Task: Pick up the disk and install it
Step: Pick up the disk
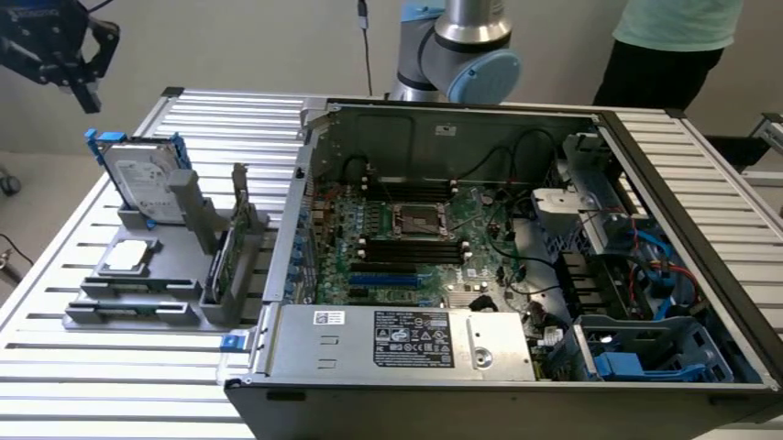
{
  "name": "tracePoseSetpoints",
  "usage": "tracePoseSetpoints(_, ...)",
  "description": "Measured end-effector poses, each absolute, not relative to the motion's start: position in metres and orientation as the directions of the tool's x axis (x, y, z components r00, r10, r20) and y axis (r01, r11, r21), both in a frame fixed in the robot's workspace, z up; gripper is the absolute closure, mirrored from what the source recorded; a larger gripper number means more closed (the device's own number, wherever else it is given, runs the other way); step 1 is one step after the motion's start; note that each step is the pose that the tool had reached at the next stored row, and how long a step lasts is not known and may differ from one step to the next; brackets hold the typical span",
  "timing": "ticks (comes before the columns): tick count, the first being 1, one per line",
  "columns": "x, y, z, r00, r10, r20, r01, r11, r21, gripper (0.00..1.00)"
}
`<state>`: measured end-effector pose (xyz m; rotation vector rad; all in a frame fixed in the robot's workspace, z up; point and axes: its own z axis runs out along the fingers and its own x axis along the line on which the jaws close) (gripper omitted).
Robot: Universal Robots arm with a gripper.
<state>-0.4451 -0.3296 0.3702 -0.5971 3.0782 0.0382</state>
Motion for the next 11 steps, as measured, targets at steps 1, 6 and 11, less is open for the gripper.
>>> tracePoseSetpoints(1, -0.4451, -0.3296, 0.3702, -0.92, -0.391, -0.01, -0.392, 0.92, 0.023, 0.89)
tracePoseSetpoints(6, -0.4451, -0.3296, 0.3702, -0.881, -0.473, -0.01, -0.473, 0.881, 0.023, 0.89)
tracePoseSetpoints(11, -0.4451, -0.3296, 0.3702, -0.835, -0.551, -0.01, -0.551, 0.834, 0.023, 0.89)
